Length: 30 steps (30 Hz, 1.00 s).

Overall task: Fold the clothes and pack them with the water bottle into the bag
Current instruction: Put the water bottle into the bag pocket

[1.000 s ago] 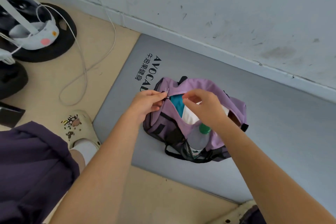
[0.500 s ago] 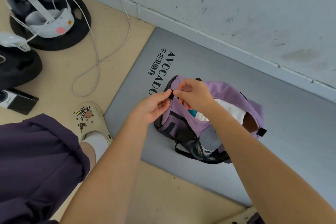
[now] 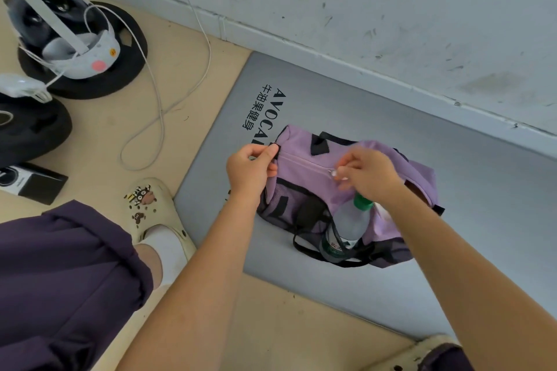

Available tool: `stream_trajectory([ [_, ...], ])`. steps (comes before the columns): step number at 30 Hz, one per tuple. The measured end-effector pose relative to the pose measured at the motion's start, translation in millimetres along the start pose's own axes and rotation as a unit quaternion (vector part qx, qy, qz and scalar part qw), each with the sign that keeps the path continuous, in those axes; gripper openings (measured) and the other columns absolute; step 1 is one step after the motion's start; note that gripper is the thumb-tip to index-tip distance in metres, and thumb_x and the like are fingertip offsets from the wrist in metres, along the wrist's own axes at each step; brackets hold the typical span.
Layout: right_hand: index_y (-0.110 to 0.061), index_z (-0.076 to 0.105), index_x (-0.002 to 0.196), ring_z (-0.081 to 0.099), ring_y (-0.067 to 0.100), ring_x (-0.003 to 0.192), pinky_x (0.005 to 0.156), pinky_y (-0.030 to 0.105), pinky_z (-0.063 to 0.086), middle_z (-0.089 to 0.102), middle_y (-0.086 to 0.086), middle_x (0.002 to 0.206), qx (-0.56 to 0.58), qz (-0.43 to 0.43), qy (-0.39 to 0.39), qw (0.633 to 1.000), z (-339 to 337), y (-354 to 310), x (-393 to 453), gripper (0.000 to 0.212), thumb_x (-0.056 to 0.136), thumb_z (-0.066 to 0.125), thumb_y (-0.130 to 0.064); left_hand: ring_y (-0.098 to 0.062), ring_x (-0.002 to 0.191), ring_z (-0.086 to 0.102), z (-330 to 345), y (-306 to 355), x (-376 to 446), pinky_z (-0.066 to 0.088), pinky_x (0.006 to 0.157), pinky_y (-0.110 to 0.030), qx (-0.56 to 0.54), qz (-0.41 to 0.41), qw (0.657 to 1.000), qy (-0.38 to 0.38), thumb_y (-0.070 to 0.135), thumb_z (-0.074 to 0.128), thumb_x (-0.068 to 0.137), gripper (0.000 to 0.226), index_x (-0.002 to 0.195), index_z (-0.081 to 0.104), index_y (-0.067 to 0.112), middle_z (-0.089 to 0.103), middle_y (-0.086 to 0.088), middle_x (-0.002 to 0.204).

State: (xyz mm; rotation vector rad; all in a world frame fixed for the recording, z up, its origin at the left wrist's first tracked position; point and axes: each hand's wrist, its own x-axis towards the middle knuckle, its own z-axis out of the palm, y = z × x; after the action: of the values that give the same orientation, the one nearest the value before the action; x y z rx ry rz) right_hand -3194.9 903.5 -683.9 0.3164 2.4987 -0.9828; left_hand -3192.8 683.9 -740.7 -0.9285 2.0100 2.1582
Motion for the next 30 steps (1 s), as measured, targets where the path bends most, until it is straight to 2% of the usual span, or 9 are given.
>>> stream_trajectory([
  [3, -0.02, 0.067, 0.074, 0.061, -0.006, 0.049, 0.059, 0.011, 0.051, 0.068, -0.014, 0.056, -0.056, 0.042, 0.07, 0.995, -43.2, 48.8, -17.1, 0.017, 0.085, 0.066, -0.008, -0.007, 0.046, 0.058, -0.3, 2.8, 1.2, 0.051, 0.048, -0.022, 0.01, 0.019, 0.999, 0.033, 0.013, 0.074, 0.085, 0.018, 0.071, 0.063, 0.015, 0.061, 0.001, 0.054],
  [6, -0.02, 0.068, 0.069, 0.069, 0.007, 0.056, 0.074, 0.03, 0.059, 0.071, -0.007, 0.059, -0.055, 0.112, 0.049, 0.991, -66.3, 81.2, -35.9, 0.02, 0.085, 0.065, -0.01, -0.016, 0.075, 0.063, 10.9, 11.9, -5.0, 0.043, 0.063, -0.019, 0.197, 0.111, 0.974, 0.017, 0.021, 0.072, 0.086, 0.013, 0.078, 0.064, 0.015, 0.063, 0.002, 0.078],
  [10, -0.011, 0.069, 0.075, 0.073, 0.021, 0.069, 0.079, 0.038, 0.06, 0.074, 0.004, 0.067, 0.052, 0.099, 0.06, 0.992, -60.3, 88.4, -41.1, 0.012, 0.085, 0.066, -0.007, -0.017, 0.107, 0.048, 50.0, 26.4, -42.1, 0.036, 0.071, -0.025, 0.334, 0.323, 0.885, 0.003, 0.044, 0.066, 0.086, 0.031, 0.101, 0.061, 0.017, 0.055, 0.0, 0.112],
  [13, -0.009, 0.067, 0.077, 0.072, 0.019, 0.07, 0.074, 0.034, 0.059, 0.074, 0.005, 0.069, 0.143, 0.097, 0.074, 0.982, -52.3, 85.4, -41.6, 0.012, 0.088, 0.065, -0.009, -0.009, 0.108, 0.048, 85.0, 22.9, -76.1, 0.041, 0.07, -0.03, 0.421, 0.351, 0.818, -0.172, 0.071, 0.049, 0.082, 0.052, 0.107, 0.061, 0.027, 0.058, 0.012, 0.111],
  [17, -0.011, 0.066, 0.079, 0.068, 0.011, 0.063, 0.066, 0.025, 0.051, 0.073, 0.003, 0.07, 0.192, 0.11, 0.067, 0.973, -48.7, 86.5, -45.5, 0.013, 0.092, 0.064, -0.013, -0.013, 0.119, 0.047, 116.9, -9.3, -99.9, 0.035, 0.092, -0.038, 0.572, 0.382, 0.663, -0.294, 0.074, 0.05, 0.08, 0.063, 0.124, 0.058, 0.029, 0.059, 0.011, 0.125],
  [19, -0.007, 0.067, 0.081, 0.066, 0.014, 0.066, 0.066, 0.025, 0.051, 0.073, 0.008, 0.075, 0.216, 0.109, 0.06, 0.968, -49.0, 88.4, -47.8, 0.013, 0.093, 0.063, -0.012, -0.015, 0.114, 0.053, 124.1, -17.3, -97.4, 0.029, 0.097, -0.038, 0.565, 0.407, 0.659, -0.284, 0.06, 0.056, 0.087, 0.044, 0.119, 0.063, 0.031, 0.065, 0.011, 0.118],
  [21, -0.006, 0.067, 0.082, 0.065, 0.016, 0.066, 0.066, 0.025, 0.051, 0.072, 0.011, 0.076, 0.237, 0.109, 0.06, 0.964, -48.5, 89.7, -49.8, 0.014, 0.093, 0.062, -0.012, -0.017, 0.101, 0.06, 127.5, -16.1, -88.4, 0.033, 0.089, -0.037, 0.53, 0.409, 0.691, -0.272, 0.047, 0.06, 0.091, 0.024, 0.105, 0.072, 0.032, 0.071, 0.009, 0.103],
  [24, -0.01, 0.064, 0.075, 0.063, 0.015, 0.06, 0.06, 0.022, 0.047, 0.069, 0.004, 0.065, 0.242, 0.117, 0.082, 0.96, -45.6, 91.3, -49.0, 0.018, 0.092, 0.062, -0.013, -0.021, 0.093, 0.063, 129.1, -10.7, -77.1, 0.042, 0.084, -0.04, 0.509, 0.383, 0.71, -0.3, 0.039, 0.067, 0.089, 0.016, 0.096, 0.077, 0.027, 0.074, 0.005, 0.095],
  [30, -0.014, 0.064, 0.078, 0.057, 0.012, 0.058, 0.066, 0.027, 0.051, 0.067, -0.004, 0.061, 0.207, 0.124, 0.115, 0.964, -39.7, 95.4, -45.0, 0.013, 0.09, 0.063, -0.017, -0.019, 0.094, 0.059, 136.2, -4.6, -70.1, 0.034, 0.084, -0.035, 0.54, 0.385, 0.684, -0.302, 0.031, 0.068, 0.089, 0.008, 0.089, 0.073, 0.025, 0.07, 0.008, 0.093],
])
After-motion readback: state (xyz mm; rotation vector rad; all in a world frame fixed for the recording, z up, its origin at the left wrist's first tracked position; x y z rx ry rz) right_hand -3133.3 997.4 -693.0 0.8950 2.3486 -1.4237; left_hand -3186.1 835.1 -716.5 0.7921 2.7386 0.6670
